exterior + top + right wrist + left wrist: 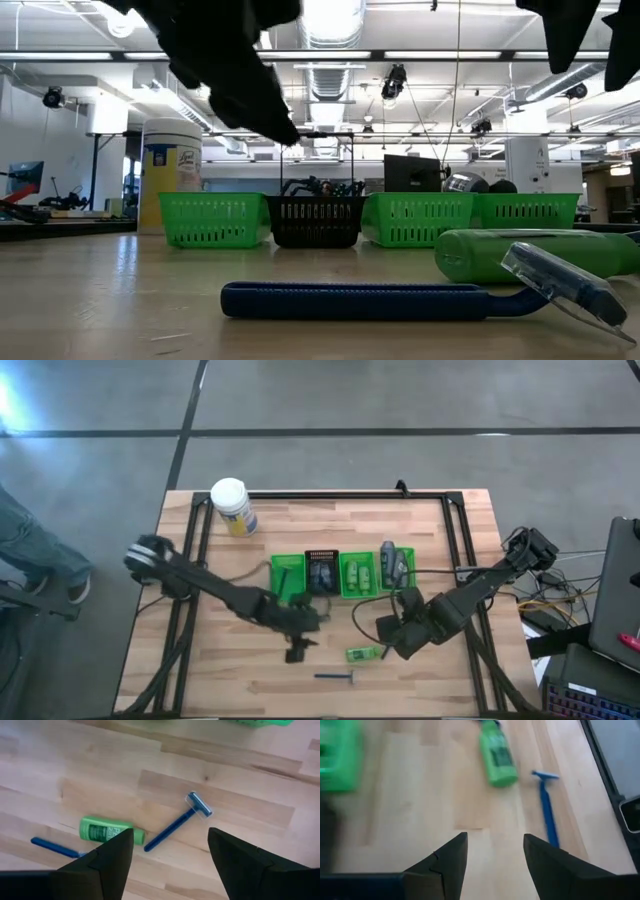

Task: Pick & Place Travel size toiletries
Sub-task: Put the blue razor into the left green basket

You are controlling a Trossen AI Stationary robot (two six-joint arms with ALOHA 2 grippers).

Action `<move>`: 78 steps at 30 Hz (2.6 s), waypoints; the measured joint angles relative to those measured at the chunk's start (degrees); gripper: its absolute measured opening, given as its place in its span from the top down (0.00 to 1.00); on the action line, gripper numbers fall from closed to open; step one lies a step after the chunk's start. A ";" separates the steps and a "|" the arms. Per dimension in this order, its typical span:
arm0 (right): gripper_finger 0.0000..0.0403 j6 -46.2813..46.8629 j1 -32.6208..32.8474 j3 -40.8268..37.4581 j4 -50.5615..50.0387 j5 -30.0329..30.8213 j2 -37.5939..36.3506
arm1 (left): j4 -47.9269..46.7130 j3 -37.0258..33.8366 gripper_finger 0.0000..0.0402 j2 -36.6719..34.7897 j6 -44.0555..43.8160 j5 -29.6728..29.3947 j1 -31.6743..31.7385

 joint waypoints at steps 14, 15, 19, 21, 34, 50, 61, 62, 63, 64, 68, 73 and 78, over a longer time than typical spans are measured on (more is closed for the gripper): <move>0.33 0.95 0.07 0.00 -0.36 -2.55 0.04 | -11.47 21.88 0.37 18.43 2.11 -2.53 -8.81; 0.33 0.95 0.07 0.00 -0.49 -2.54 0.04 | -11.71 22.45 0.37 19.39 1.84 -2.52 -8.95; 0.32 0.71 0.07 -0.07 -0.96 -2.51 0.07 | -12.63 23.41 0.38 22.72 1.70 -2.74 -8.98; 0.31 0.73 0.07 -0.09 -1.80 -2.49 0.07 | -12.68 23.50 0.39 24.11 1.69 -2.74 -8.73; 0.32 -0.61 0.07 -2.74 -2.10 -2.43 0.04 | -11.28 23.53 0.63 26.41 4.06 -4.94 -8.75; 0.44 -0.12 0.44 -4.41 -1.87 3.01 -5.99 | -17.17 21.89 0.95 22.26 0.08 -5.77 -8.40; 0.48 3.51 0.33 -6.49 -6.13 8.24 -11.87 | -10.46 -0.06 0.95 -2.79 -38.64 -15.68 -7.32; 0.48 3.82 0.33 -6.99 -6.11 8.24 -11.98 | -8.81 -3.03 0.95 -6.30 -43.72 -18.14 -7.24; 0.48 4.09 0.33 -7.50 -6.14 8.20 -12.02 | -7.88 -6.04 0.95 -9.70 -48.95 -20.87 -7.16; 0.48 4.42 0.33 -7.98 -6.10 8.20 -12.04 | -7.56 -8.94 0.95 -12.75 -54.24 -24.03 -6.87; 0.47 5.48 0.33 -9.58 -5.91 8.11 -12.04 | -7.72 -18.46 0.96 -23.29 -69.91 -32.52 -3.75; 0.47 5.65 0.31 -10.93 -5.39 8.05 -12.24 | -7.19 -23.93 0.96 -28.05 -71.94 -32.33 4.73; 0.49 5.37 0.31 -11.92 -4.58 8.00 -12.58 | -6.12 -24.27 0.90 -25.89 -67.61 -25.60 12.84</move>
